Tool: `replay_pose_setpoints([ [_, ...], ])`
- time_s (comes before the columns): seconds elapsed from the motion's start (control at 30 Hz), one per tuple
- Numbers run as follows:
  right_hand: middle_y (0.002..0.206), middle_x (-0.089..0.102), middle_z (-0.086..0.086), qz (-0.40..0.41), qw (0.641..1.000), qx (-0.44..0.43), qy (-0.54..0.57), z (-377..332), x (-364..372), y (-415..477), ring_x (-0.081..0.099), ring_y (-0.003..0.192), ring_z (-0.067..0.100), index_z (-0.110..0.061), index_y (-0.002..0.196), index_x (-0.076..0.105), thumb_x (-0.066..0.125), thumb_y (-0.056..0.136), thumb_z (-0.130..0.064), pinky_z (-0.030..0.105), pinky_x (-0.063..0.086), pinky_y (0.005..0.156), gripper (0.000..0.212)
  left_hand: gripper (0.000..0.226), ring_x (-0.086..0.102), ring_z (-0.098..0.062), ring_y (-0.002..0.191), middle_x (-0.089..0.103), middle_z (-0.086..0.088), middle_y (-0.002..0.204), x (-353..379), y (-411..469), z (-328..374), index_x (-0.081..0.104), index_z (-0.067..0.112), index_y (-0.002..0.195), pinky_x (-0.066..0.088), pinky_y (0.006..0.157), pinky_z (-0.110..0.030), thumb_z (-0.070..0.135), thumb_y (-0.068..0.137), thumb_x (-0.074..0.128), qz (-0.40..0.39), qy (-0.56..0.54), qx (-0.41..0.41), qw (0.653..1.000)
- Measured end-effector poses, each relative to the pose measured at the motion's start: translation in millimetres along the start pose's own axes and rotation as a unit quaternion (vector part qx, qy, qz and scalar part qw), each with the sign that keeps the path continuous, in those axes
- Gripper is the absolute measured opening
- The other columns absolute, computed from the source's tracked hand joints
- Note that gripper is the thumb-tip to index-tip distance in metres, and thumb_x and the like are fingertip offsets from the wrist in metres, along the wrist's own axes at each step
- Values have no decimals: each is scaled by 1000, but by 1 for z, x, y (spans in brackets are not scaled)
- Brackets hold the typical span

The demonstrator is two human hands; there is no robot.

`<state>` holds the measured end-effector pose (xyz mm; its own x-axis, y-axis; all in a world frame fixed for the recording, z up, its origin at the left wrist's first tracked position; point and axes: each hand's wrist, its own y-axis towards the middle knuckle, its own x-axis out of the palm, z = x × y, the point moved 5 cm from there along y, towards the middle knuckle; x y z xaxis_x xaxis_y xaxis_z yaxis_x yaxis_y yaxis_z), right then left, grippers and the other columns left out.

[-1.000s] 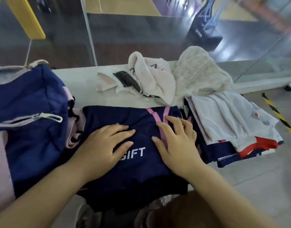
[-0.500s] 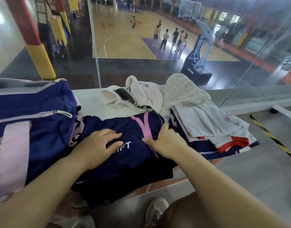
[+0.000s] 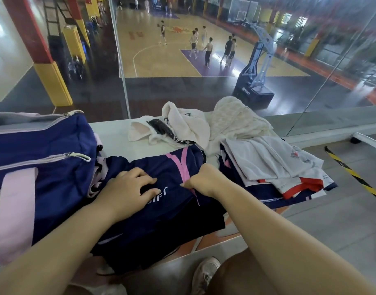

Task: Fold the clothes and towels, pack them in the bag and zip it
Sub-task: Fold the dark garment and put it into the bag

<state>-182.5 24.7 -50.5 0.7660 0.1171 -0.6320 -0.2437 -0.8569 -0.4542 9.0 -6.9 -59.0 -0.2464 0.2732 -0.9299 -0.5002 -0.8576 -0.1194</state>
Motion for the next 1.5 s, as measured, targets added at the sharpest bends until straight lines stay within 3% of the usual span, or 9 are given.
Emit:
replay_pose_setpoints([
  [0.13,85,64,16,23,999,-30,-12,3,1,2,63,83,35,6,96,60,76,75,-25,39,51,74,41,44,43,-15,118,46,15,127,-2,2,3,53,37,125,38,99,-35,58,87,44,-20,2,0,1000],
  [0.3,96,65,7,88,974,-143,-152,-11,-18,-7,60,88,29,-12,93,53,75,75,-30,38,50,77,34,52,51,-13,110,51,8,120,-24,12,13,50,33,121,45,92,-35,58,77,61,-13,-33,19,999],
  [0.47,96,67,8,79,931,-240,-264,-23,-45,-6,60,90,33,-14,93,53,73,76,-28,40,49,76,29,91,34,-21,119,32,2,129,-60,33,34,31,24,124,38,98,-41,50,54,83,120,-53,72,989],
  [0.63,99,66,4,58,870,-329,-363,-45,-46,-5,60,93,29,-24,83,46,69,78,-30,36,43,72,25,129,19,-19,135,23,5,147,-70,71,65,13,30,146,22,111,-37,33,43,91,2,7,151,989],
  [0.77,102,65,1,72,849,-361,-380,-49,-44,2,60,95,28,-16,94,55,67,80,-32,34,38,68,23,82,56,-12,108,61,9,118,-62,89,70,53,29,117,45,95,-31,12,46,90,-167,-68,144,973],
  [0.93,105,66,2,103,881,-313,-340,-45,-51,23,60,96,29,-21,104,53,66,79,-31,39,47,74,30,25,51,-10,62,60,5,68,-52,101,57,54,18,71,41,59,-27,15,59,75,-68,-86,139,984],
  [1.13,110,63,-3,46,916,-263,-299,-58,-54,49,57,102,23,-28,114,51,80,62,-39,41,48,84,60,18,55,-10,61,61,2,66,-56,105,37,55,15,72,43,59,-27,20,65,71,19,-137,147,979],
  [1.3,106,66,-1,-62,925,-217,-306,-60,-52,52,58,97,20,-25,109,58,84,62,-25,32,47,81,54,15,57,-9,63,62,4,66,-56,104,31,58,17,75,44,59,-27,25,65,66,43,-131,162,977],
  [1.5,93,63,1,148,860,-297,-388,-84,-66,49,59,88,26,-27,86,51,61,74,-19,34,45,61,17,11,56,-12,70,60,7,74,-87,101,30,58,23,81,44,66,-32,28,71,55,165,-66,186,966],
])
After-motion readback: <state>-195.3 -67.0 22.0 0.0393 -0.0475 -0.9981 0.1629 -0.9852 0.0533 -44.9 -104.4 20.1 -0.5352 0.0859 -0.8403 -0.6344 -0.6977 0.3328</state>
